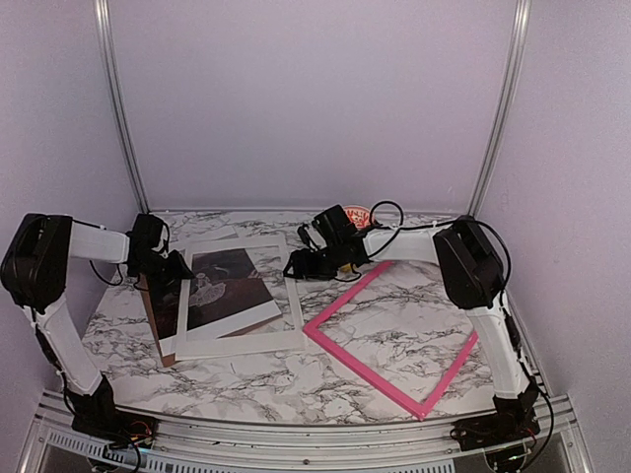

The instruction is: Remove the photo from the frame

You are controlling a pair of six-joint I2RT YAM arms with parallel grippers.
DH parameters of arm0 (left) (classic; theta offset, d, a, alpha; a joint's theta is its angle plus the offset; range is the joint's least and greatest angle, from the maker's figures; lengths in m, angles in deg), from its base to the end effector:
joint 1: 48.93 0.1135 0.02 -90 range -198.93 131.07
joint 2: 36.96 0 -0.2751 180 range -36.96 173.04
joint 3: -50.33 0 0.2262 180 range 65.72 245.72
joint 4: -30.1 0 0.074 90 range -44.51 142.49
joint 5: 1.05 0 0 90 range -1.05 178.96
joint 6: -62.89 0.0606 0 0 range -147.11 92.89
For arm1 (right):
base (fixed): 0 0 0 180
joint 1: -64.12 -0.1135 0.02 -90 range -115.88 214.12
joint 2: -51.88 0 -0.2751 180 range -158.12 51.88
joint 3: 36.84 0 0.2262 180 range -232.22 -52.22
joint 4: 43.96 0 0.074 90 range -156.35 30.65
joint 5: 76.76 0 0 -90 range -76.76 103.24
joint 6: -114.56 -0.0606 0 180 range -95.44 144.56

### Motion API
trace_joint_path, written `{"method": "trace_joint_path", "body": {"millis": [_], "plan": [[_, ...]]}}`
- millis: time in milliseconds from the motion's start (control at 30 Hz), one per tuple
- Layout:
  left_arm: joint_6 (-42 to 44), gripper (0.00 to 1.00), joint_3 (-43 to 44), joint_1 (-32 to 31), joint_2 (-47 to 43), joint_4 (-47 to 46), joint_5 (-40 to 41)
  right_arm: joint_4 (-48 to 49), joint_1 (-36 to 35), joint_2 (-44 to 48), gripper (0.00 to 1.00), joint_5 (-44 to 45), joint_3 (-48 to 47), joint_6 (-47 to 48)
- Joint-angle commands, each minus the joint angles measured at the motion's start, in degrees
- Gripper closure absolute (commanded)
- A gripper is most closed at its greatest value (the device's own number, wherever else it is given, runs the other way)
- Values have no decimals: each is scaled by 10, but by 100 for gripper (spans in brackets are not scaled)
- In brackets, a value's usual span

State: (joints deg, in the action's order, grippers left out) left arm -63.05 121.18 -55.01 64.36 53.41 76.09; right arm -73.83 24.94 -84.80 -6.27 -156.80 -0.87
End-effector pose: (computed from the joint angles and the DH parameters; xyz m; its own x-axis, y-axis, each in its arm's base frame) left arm 0.3442 -0.0502 0.1612 -0.7869 -0.4916 -0.3730 -0.2814 0.8238 -0.4922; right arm 0.3956 0.3486 0.1419 -0.8407 -0.1630 -0.5164 -0.4567 0.7260 0.5142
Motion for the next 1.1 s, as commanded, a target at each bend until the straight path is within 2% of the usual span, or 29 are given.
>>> {"method": "trace_joint_path", "body": {"millis": [0,133,333,533,667,767,900,1067], "plan": [[-15,50,25,-27,34,4,-23,-18,14,47,27,54,34,4],[-24,50,46,-44,53,-1,-27,-5,22,74,27,57,75,0],[-25,50,72,-57,63,-3,-34,-16,16,106,27,78,85,16],[-20,47,70,-46,11,13,-2,-24,-19,101,27,75,51,36],[-19,43,45,18,-36,26,22,-32,-36,72,28,62,20,40],[-6,42,54,74,-36,33,21,-26,-39,55,29,52,7,42],[2,40,85,110,-9,38,45,-26,-41,35,31,41,-26,43],[19,37,165,153,59,39,67,-38,-49,13,33,34,-69,52]]}}
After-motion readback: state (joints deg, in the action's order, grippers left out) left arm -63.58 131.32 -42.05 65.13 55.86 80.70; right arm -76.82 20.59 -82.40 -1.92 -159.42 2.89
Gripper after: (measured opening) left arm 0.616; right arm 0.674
